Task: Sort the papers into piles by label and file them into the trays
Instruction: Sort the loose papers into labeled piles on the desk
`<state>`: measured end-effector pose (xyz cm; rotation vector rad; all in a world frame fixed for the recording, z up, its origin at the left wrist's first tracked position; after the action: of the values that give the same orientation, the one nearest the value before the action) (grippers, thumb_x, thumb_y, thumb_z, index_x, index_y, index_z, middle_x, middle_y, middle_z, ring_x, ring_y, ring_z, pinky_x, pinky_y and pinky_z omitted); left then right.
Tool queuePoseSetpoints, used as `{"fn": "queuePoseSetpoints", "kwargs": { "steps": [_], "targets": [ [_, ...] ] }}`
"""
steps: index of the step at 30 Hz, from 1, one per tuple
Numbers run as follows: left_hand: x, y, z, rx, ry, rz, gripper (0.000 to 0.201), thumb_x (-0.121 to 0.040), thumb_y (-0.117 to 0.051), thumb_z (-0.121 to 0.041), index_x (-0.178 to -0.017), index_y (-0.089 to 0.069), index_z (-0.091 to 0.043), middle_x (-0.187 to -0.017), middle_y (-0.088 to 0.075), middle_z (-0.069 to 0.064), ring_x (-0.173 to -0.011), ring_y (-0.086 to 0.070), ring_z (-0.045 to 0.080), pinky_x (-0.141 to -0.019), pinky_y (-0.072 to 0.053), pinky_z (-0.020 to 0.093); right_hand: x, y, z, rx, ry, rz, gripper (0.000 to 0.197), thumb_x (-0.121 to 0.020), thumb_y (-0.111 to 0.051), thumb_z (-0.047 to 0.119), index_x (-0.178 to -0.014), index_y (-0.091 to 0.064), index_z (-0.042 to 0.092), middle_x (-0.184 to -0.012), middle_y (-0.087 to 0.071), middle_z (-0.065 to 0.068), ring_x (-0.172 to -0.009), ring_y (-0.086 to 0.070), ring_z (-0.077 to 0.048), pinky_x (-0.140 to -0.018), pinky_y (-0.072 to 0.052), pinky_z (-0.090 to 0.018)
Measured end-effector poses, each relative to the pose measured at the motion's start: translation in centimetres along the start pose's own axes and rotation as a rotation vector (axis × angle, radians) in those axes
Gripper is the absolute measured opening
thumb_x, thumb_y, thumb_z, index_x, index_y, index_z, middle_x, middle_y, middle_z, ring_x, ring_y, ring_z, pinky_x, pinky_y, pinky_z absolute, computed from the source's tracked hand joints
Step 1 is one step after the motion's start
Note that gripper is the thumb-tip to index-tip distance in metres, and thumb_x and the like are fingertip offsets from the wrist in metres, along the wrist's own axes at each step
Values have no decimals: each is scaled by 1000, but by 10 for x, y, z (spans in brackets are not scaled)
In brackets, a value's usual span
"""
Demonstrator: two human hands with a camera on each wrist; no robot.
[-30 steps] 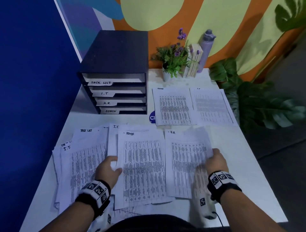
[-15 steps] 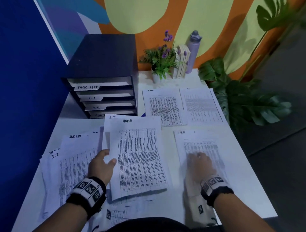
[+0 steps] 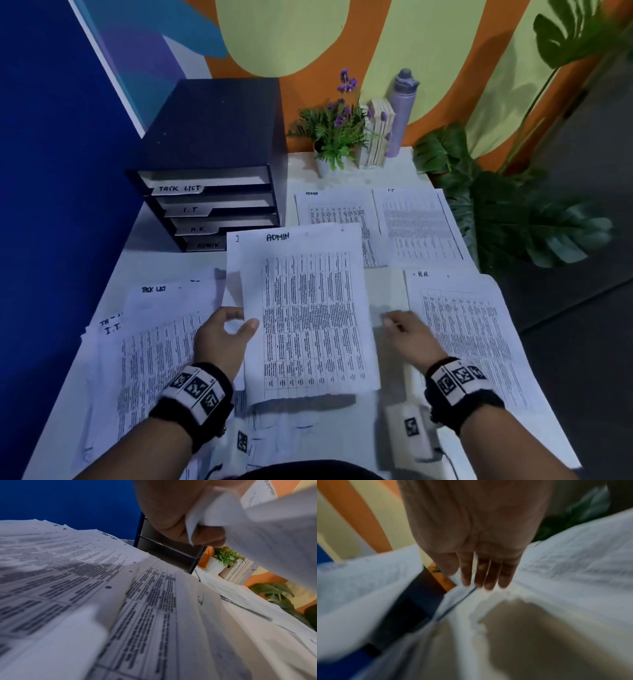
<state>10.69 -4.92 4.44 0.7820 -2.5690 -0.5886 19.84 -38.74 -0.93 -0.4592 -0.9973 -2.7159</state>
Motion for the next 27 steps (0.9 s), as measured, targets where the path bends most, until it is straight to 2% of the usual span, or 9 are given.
{"fn": "queuePoseSetpoints", "kwargs": {
  "steps": [3,6,11,13,15,19,21,24,27],
  "targets": [
    [-5,-6,-13,35,-17,-43,10,-89,-67,-24,-90,-60,-16,-90,-62,-4,-90,-59,22,-76,-40,25,21,-55,22,-473,-122,376,20,-92,-57,20,-102,-69,8,-101,-72,-7,-90,-66,-27,-84,-47,-35],
    [-12,-14,-19,49,-11,-32,11,-91,-64,-24,-89,-58,-14,-84,-61,-8,-87,-60,23,-71,-38,25,24,-60,33,-739,-172,376,30,-76,-72,34,-82,-61,8,-77,-59,-17,-68,-50,-27,-71,-37,-37],
    [-9,-25,-23,-64,-59,23,14,-82,-76,-22,-82,-62,-16,-89,-63,-11,-90,-57,16,-84,-41,27,3,-28,34,-982,-273,289,76,-84,-41,76,-139,-50,25,-138,-56,0,-127,-53,-22,-112,-35,-48],
    [-4,-32,-26,-65,-71,46,14,-80,-78,-20,-84,-65,-15,-91,-62,-13,-92,-56,13,-86,-40,26,-6,-14,35,-731,-190,191,68,-90,-53,58,-148,-34,26,-143,-46,9,-128,-49,-16,-109,-39,-43],
    [-1,-37,-33,-119,-152,44,12,-83,-74,-15,-94,-69,-15,-99,-63,-8,-98,-56,14,-90,-39,24,-9,3,38,-342,-86,40,59,-97,-52,21,-149,-24,27,-132,-49,5,-106,-61,-18,-81,-54,-31],
    [-3,-34,-51,-167,-322,-6,33,-92,-54,5,-117,-67,-14,-115,-58,-2,-106,-55,11,-93,-35,6,-11,1,13,-23,-58,-30,85,-92,-47,-2,-153,-1,36,-97,-63,-15,-64,-60,-20,-54,-50,-29],
    [-5,-28,-61,-131,-369,-43,38,-93,-48,10,-118,-67,-13,-115,-56,-4,-105,-54,8,-87,-29,-8,-8,-10,-2,184,-57,36,99,-85,-56,-5,-152,5,35,-118,-52,-16,-76,-59,-21,-61,-52,-30],
    [-7,-21,-75,-93,-424,-83,40,-93,-45,12,-117,-67,-12,-116,-53,-5,-106,-47,-9,-86,-25,-11,-6,-16,-12,683,31,10,88,-81,-62,16,-151,-11,31,-156,-12,-11,-131,-34,-30,-106,-38,-43],
    [-10,-18,-83,-79,-481,-134,44,-91,-43,16,-116,-67,-13,-112,-54,-1,-98,-36,-34,-86,-25,-11,-4,-31,-10,784,135,129,68,-81,-57,20,-141,-31,37,-158,-10,-1,-141,-17,-28,-113,-19,-51]
  ]
}}
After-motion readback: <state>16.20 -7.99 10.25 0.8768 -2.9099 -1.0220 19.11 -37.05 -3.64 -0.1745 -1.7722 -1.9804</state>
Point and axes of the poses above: each hand's wrist, its own x-axis away from the middle knuckle, its own y-axis out of the back of the hand, z = x × y, the point moved 7 cm from there along -x, towards the middle knuckle
